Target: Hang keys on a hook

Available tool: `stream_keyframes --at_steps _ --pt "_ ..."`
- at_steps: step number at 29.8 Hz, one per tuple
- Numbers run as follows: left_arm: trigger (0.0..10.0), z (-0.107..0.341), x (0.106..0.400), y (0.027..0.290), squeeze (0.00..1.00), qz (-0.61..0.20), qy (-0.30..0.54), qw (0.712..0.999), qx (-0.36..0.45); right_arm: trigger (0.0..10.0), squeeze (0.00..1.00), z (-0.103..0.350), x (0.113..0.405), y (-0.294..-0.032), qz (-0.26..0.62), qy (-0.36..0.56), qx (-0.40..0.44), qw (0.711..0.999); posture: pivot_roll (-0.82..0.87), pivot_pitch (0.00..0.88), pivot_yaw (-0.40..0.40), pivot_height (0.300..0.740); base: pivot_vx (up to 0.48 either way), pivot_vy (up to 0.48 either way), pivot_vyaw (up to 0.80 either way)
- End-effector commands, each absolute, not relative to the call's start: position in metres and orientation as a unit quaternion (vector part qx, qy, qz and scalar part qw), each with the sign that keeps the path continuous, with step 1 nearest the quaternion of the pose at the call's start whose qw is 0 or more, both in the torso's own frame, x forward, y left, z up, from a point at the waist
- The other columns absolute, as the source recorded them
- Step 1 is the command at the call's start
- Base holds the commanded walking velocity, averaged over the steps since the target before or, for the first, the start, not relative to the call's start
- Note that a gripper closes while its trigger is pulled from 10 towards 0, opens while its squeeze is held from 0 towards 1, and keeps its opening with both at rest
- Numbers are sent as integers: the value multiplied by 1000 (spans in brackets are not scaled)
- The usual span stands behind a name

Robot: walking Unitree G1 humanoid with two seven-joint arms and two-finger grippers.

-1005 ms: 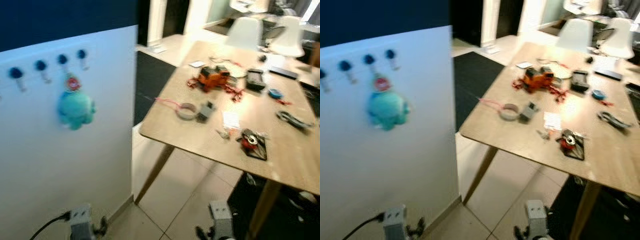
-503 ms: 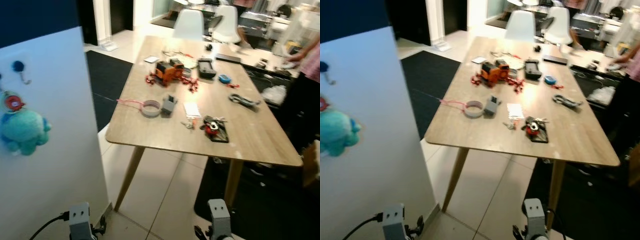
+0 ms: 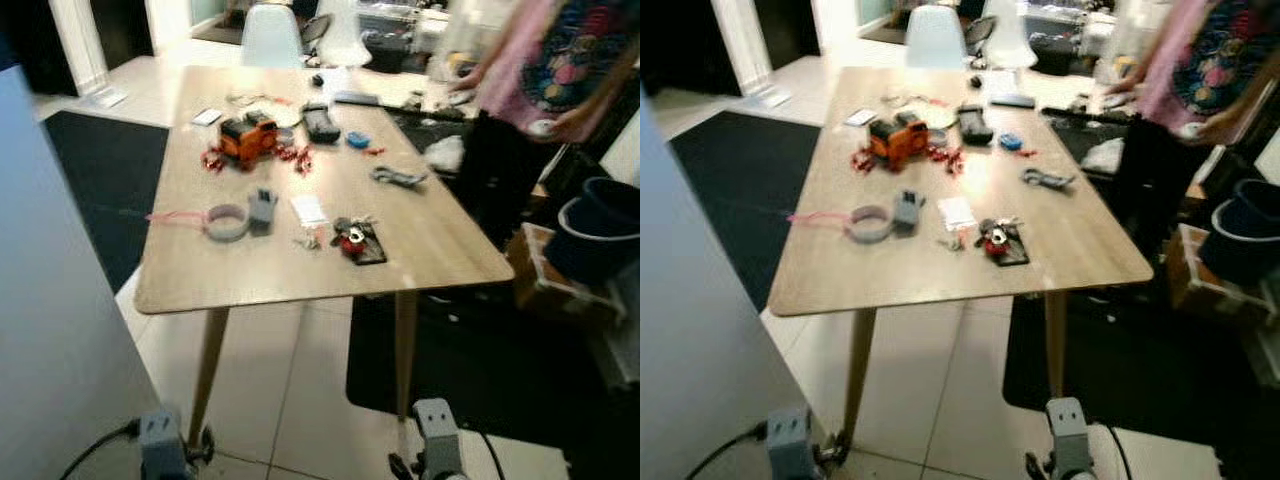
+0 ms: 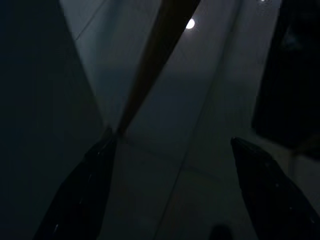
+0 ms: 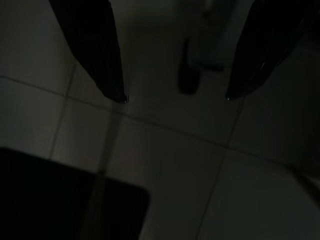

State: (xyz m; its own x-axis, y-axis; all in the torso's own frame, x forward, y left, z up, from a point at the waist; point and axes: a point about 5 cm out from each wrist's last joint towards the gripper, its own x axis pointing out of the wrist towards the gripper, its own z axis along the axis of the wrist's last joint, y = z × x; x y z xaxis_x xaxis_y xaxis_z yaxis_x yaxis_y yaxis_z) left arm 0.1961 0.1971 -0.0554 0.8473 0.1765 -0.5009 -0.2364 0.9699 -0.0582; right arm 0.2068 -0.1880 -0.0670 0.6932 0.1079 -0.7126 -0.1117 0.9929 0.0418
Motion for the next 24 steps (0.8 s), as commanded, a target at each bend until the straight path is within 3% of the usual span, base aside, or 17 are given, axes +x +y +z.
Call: stream_keyframes --at_steps 1,6,24 --pt "10000 -64 182 197 0 123 280 950 -62 10000 0 -70 204 -184 65 394 2 917 70 52 -61 740 0 0 0" --pt "10000 -64 183 197 0 125 278 951 -59 10000 0 -70 204 -183 66 396 2 916 72 52 -61 740 0 -109 0" --pt "10000 -63 185 198 0 131 282 948 -63 10000 0 -72 200 -180 67 399 7 915 74 56 -50 740 0 -480 0"
